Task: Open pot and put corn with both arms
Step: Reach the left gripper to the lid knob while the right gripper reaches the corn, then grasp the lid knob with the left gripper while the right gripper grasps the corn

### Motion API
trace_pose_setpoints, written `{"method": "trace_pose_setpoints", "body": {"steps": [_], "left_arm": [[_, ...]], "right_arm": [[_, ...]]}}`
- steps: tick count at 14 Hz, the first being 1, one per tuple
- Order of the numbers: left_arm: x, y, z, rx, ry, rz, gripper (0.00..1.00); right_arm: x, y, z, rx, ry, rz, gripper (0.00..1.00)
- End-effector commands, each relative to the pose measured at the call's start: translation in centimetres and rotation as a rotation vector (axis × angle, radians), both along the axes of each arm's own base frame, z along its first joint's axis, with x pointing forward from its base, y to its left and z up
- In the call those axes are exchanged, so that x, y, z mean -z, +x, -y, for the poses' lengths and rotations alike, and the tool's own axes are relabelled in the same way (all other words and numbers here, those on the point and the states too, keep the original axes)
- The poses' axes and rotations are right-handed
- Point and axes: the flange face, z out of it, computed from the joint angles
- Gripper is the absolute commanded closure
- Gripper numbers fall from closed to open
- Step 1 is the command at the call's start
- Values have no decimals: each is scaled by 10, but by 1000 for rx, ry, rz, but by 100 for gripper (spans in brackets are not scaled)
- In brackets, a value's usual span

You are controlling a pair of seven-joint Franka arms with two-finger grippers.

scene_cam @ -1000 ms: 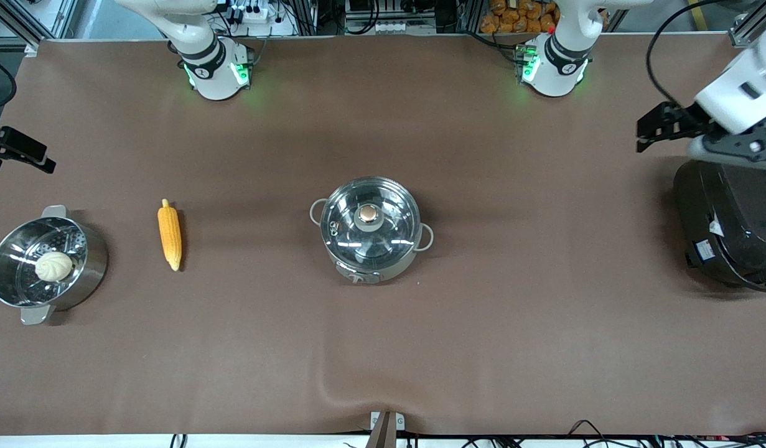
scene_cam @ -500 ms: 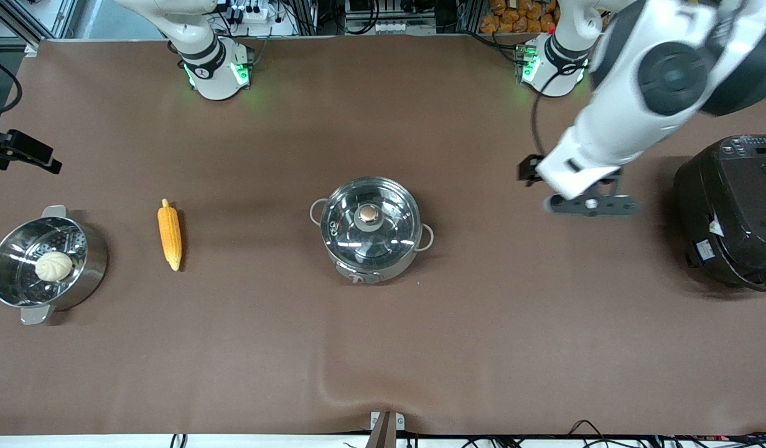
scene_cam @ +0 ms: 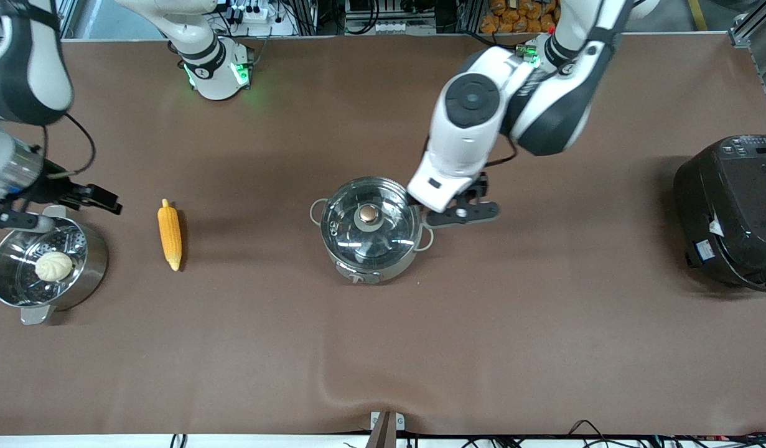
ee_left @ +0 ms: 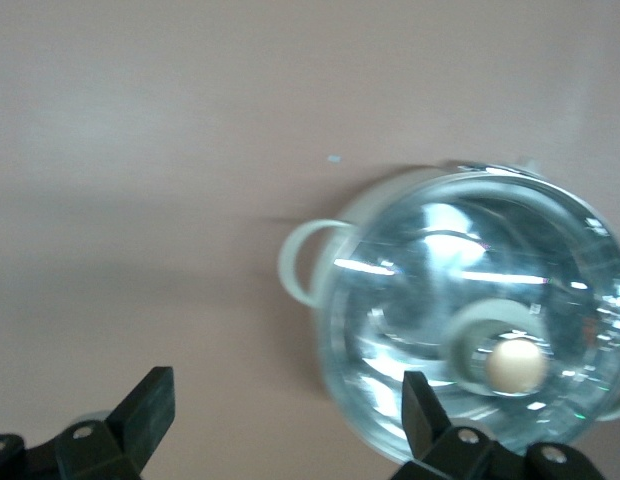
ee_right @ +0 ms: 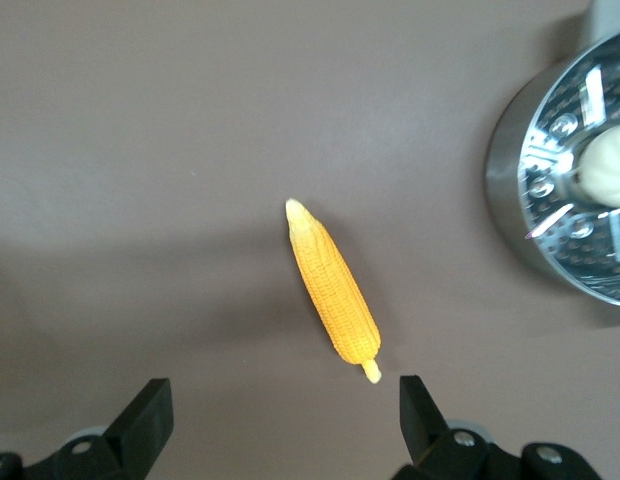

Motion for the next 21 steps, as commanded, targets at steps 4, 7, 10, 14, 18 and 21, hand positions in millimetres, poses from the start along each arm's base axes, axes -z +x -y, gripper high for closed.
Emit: {"method": "trace_pose_setpoints", "body": {"steps": [4,7,10,14,18,21], "left_arm": [[69,-28,91,21,-60,134,0],[82,-35,100,63,-17,168,0],[83,-36,101,85,0,184,0],[97,-36,103,90,7,177,0],[100,-42,117,89,-12,189,0],[96,-41,120,88,-19,195,0]], "right_arm": [[136,6,16,-134,18,-60,0],[181,4,30,-212,25,-68,0],[213,-1,26,-215,13,-55,0],[255,-9,24,-234,28,-108,0],[250,-4,12,-259,26,-108,47],[215,5,-6,-296,42,-138,83]]}}
